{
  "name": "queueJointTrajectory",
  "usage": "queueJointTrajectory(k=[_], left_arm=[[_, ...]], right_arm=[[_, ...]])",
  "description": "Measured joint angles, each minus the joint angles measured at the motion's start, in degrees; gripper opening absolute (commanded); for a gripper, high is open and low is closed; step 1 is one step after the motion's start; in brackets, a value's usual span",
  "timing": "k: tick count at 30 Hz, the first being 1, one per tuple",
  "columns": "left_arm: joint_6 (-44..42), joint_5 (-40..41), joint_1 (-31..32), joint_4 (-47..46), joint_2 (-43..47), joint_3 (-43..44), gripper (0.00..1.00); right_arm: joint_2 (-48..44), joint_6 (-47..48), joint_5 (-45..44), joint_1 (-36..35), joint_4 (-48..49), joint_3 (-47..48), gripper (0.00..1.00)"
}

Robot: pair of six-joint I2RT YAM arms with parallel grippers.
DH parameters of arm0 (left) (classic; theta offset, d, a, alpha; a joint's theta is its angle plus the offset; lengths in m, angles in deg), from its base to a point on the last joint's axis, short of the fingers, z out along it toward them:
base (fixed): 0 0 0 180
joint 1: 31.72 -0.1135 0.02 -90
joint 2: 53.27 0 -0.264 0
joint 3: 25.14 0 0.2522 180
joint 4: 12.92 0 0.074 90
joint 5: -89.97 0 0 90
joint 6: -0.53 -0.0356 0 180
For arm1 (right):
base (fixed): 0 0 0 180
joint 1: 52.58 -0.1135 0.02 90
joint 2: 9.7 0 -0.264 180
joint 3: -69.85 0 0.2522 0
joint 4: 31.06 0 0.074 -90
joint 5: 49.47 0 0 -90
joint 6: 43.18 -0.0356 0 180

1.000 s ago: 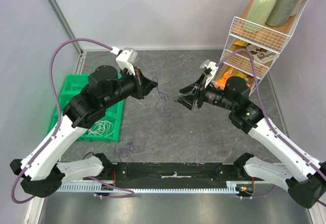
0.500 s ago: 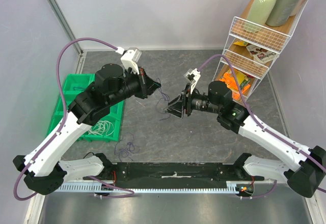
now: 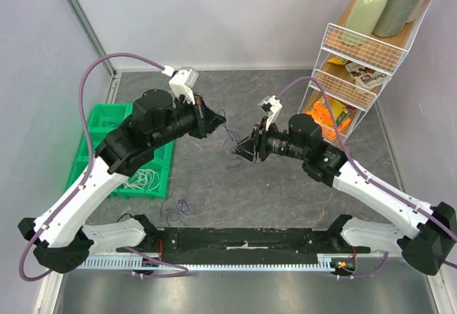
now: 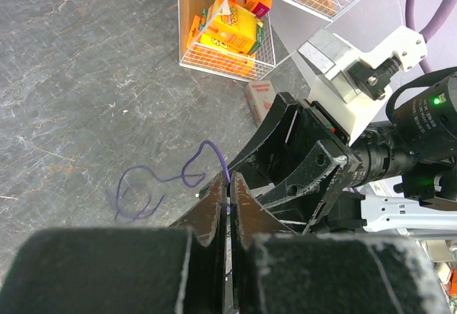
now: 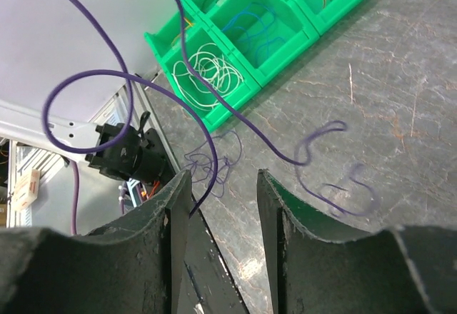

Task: Untangle the cables

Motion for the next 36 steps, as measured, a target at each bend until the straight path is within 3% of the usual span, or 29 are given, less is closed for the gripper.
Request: queueJointTrajectory(k=[11,13,18,25,36], left_arm=[[0.0,0.0,0.0,0.0,0.5,0.0,0.02],[0.0,0.0,0.0,0.0,0.6,0.0,0.02],[0.0,-0.1,0.0,0.0,0.7,0.0,0.02],[-0.2,2.4,0.0,-0.5,2.2,-0.7,0.02],[-2.2,9.0,0.3,-3.5,5.8,-3.3,0.02]], right_arm=[[-0.1,-0.4,-1.9,0.0,-3.1,0.0,0.49],[0.0,-0.9,-1.6,0.0,-3.0,0.0,0.38],[0.4,-3.1,-0.1,-0.7,0.2,-0.6,0.00],[-0.1,-3.2,-2.0,-1.2,1.3,-2.2,0.00],[-5.7,-3.3,-5.2,-7.7,5.3,-16.6,0.00]])
